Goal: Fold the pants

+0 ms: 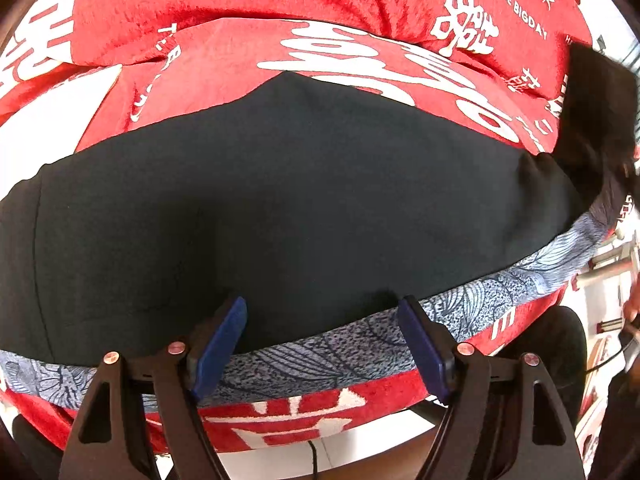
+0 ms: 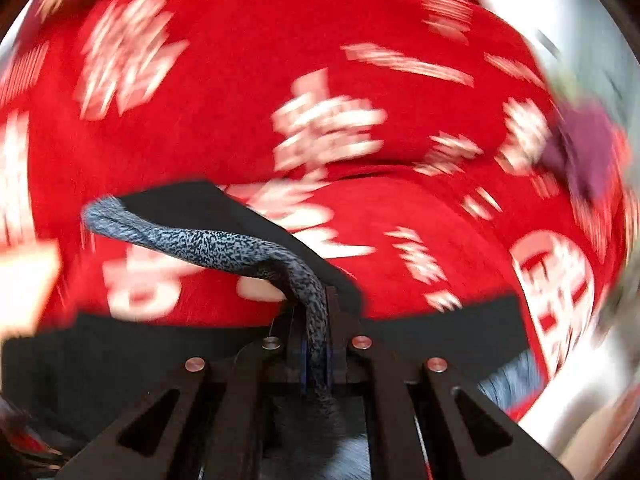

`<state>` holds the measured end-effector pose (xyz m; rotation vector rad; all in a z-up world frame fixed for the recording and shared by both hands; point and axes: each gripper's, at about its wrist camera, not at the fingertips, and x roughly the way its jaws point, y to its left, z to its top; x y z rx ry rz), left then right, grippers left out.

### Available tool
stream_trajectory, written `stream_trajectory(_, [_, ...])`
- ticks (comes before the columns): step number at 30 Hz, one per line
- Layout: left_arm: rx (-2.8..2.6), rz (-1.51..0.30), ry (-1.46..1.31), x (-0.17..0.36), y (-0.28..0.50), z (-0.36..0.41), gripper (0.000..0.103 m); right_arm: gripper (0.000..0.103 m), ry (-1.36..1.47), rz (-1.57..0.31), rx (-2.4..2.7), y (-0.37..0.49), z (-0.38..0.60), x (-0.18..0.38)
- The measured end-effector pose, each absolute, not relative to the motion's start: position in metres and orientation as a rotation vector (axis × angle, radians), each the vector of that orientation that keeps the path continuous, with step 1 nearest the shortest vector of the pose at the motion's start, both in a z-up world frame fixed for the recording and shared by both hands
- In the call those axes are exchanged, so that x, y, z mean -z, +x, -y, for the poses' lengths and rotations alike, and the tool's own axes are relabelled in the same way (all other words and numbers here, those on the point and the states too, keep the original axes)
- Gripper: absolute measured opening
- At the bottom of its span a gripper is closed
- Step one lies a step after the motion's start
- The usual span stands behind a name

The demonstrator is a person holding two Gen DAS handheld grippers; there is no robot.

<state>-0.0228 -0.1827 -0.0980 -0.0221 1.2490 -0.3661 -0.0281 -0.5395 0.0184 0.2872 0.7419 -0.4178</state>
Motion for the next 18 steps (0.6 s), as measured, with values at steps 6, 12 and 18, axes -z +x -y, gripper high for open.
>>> stream_trajectory(6, [0.353,-1.250,-0.009,0.099,-0.018,0.191,0.079,0.014,0.611,-0.857,0.368,-0.082,0.628,0.055])
stream_trajectory(12, [0.411,-1.275,-0.031,0.086,-0.020,0.209,0.079,0.036,0.819,-0.806,0.298,-0.100,0.654,0.075])
stream_trajectory(18, [0.547,-1.269,0.038,0.069,-0.016,0.276,0.079,0.087,0.909,-0.611,0.329,-0.125,0.684,0.068])
